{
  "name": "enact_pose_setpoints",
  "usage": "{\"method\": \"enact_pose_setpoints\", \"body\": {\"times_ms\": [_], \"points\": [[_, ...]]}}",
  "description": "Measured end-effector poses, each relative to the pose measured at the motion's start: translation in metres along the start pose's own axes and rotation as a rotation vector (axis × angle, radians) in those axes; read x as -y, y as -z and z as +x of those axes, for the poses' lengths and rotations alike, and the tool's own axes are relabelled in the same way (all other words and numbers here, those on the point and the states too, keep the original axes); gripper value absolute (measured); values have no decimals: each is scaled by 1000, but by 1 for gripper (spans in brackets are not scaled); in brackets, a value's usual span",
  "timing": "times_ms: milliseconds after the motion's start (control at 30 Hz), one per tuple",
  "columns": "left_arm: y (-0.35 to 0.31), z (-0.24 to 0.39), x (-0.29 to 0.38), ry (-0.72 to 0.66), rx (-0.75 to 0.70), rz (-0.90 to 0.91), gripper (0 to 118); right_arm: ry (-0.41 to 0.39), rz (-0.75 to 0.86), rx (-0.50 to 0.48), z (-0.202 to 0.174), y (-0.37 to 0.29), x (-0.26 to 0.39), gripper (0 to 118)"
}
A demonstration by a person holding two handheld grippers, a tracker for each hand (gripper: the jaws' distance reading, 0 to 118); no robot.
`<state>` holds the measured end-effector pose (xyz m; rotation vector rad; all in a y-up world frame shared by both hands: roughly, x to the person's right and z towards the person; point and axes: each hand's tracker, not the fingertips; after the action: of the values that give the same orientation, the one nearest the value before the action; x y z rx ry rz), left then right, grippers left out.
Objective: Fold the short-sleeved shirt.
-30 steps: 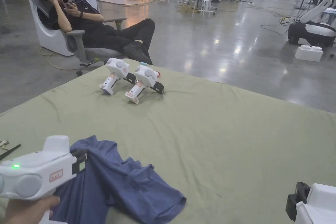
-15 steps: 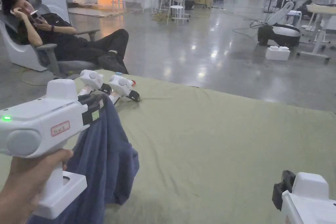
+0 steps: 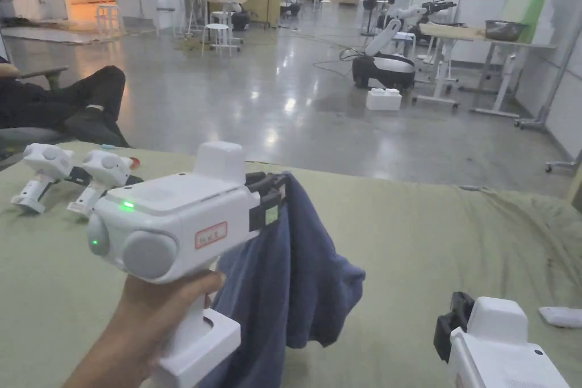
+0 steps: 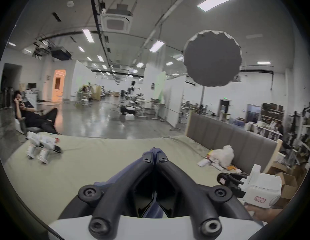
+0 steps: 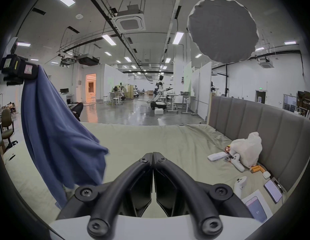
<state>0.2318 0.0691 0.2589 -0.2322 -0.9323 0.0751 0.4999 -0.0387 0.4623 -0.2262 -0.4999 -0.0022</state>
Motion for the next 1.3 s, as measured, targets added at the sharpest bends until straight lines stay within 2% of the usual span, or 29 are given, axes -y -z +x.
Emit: {"method": "enact_pose_setpoints", "body": {"times_ms": [167,367,400,467,500,533,567,600,633,667,700,833,900,1000,1067,1100,1133,1300], "points": [[51,46,66,-21,118,-149,0,13,-16,63,33,-9,11,0],[78,65,154,-53,143,-306,0,12,-56,107,54,-14,26,0],[78,65,161,-59,149,-311,4,12,-62,110,54,-14,28,0],[76,61,174,-84,144,-327,18,15,-77,109,53,-14,30,0],[75,57,176,-105,142,-338,32,16,-81,106,52,-14,31,0],[72,52,176,-120,134,-339,57,13,-85,100,50,-13,31,0],[69,48,175,-123,111,-330,72,10,-88,96,48,-13,31,0],[63,42,172,-122,59,-293,79,9,-88,90,45,-13,31,0],[57,34,167,-108,13,-243,81,8,-86,80,42,-12,29,0],[52,27,162,-94,-16,-211,81,7,-84,74,39,-11,27,0],[30,55,142,-73,-49,-186,81,6,-79,67,35,-9,25,0],[5,35,118,-44,-162,-112,79,8,-50,26,14,-3,14,0],[-8,26,109,-18,-229,-66,75,10,-32,1,1,-1,8,0],[-23,20,102,29,-340,-10,53,6,-1,-28,-18,4,3,0],[-31,18,101,52,-386,17,21,1,13,-38,-29,4,1,0],[-34,18,102,63,-423,39,8,1,27,-38,-34,3,-1,0],[-38,18,103,74,-455,50,0,3,36,-38,-38,2,-2,0],[-52,17,111,47,-495,42,0,16,61,-38,-45,2,-8,0]]}}
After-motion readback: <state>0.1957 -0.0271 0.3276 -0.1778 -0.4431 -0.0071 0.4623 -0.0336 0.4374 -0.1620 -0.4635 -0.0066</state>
